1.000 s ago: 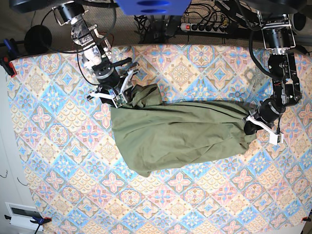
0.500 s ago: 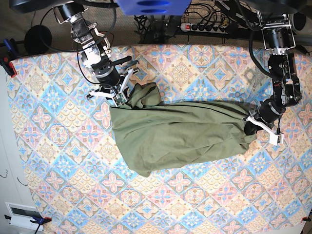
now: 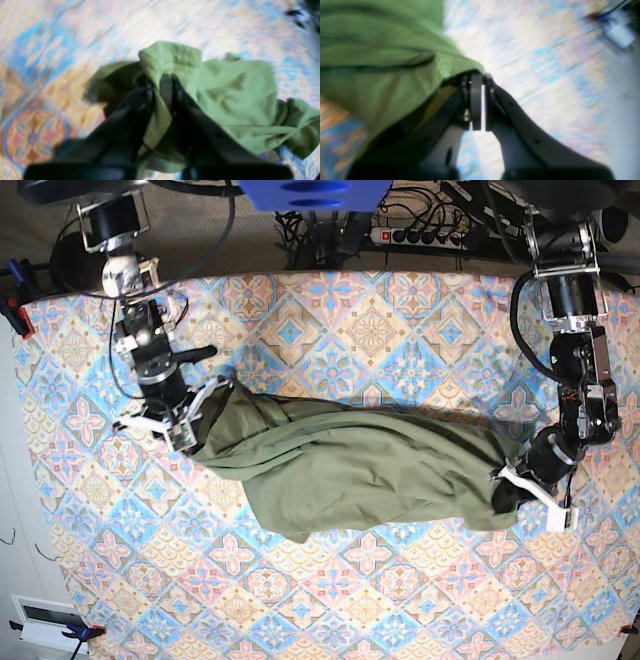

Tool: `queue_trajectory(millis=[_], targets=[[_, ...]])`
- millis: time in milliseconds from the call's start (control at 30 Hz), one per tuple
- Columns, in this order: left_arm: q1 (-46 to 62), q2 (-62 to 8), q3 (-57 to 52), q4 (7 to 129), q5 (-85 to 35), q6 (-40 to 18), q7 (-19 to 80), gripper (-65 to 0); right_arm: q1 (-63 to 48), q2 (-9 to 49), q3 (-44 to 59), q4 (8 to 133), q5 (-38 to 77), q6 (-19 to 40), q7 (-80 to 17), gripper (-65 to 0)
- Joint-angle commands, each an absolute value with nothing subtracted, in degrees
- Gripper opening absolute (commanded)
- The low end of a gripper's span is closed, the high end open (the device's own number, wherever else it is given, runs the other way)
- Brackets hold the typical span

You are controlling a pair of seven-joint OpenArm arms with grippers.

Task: Layout the t-shirt on the table in an organized manner, then fold the t-shirt properly
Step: 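Pull the shirt apart, left gripper dragging its end away from the right, then release and regrasp the shirt edges with both grippers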

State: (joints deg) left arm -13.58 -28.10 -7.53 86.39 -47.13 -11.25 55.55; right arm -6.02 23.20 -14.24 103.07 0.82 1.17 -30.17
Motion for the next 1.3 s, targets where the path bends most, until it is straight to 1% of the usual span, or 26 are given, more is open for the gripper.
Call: queue_trajectory(millis=[0,133,267,367,500,600,700,733,800,867,933,1000,1067,1200,1267], targets=[[-16.3,-29.1,-7.3,86.6,-47.7,-11.4,54.1,-65.0,-4.3,24.0,-13.7,103.8,0.5,0.3,-28.9,-64.6],[-22.0,-29.1,-5.4,80.9,-47.8,-11.4,53.8,-65.0,-0.5,25.5,-12.5,101.6,0.6,0.3,-28.9,-64.6],[-27.8,-27.2,-4.4,76.4,-47.8,-11.4,54.0,-65.0,4.2,27.5,-12.4,98.8,0.6,0.3,-28.4,-64.6],[-33.4,-25.6,-3.9,72.1,-47.8,-11.4,54.0,-65.0,9.6,29.0,-12.4,95.2,1.1,0.3,-28.4,-64.6],[-40.0,-24.0,-0.7,66.7,-47.8,-11.4,53.6,-65.0,16.1,30.7,-11.4,90.4,8.2,0.3,-28.2,-64.6],[-45.2,-21.4,0.3,62.6,-47.5,-11.4,53.5,-65.0,20.4,31.1,-8.8,85.8,13.7,0.3,-26.1,-64.6],[-50.3,-18.4,0.3,58.2,-46.4,-11.4,53.5,-65.0,25.3,31.7,-8.4,81.6,17.9,0.4,-25.3,-64.6],[-52.1,-17.6,0.3,56.8,-45.7,-11.4,53.5,-65.0,26.8,32.9,-8.5,80.6,19.3,1.0,-25.9,-64.6],[-53.6,-16.6,0.3,56.0,-44.4,-11.4,53.7,-65.0,27.7,33.9,-8.4,80.2,22.5,4.6,-28.0,-64.7],[-53.8,-16.1,0.3,56.0,-43.8,-11.4,54.0,-65.0,27.8,33.9,-8.1,80.8,26.2,8.1,-30.5,-64.5],[-53.3,-16.1,0.4,56.0,-44.1,-11.4,54.1,-65.0,27.8,33.9,-8.1,81.1,29.5,9.5,-34.2,-63.7],[-50.8,-16.5,0.2,56.0,-44.3,-11.4,54.9,-65.0,27.3,32.7,-8.5,80.6,31.9,9.5,-37.8,-59.5],[-48.7,-16.7,0.0,56.1,-44.4,-11.4,56.7,-65.0,25.6,30.1,-8.2,80.7,32.4,9.5,-39.6,-53.2],[-44.0,-18.6,-0.2,56.2,-46.2,-11.4,60.1,-65.0,25.2,26.2,-8.4,80.0,32.2,9.5,-43.1,-37.4],[-41.2,-20.4,-1.0,56.2,-48.5,-11.2,60.6,-65.0,25.2,24.7,-8.1,77.5,32.2,9.5,-45.7,-30.8]])
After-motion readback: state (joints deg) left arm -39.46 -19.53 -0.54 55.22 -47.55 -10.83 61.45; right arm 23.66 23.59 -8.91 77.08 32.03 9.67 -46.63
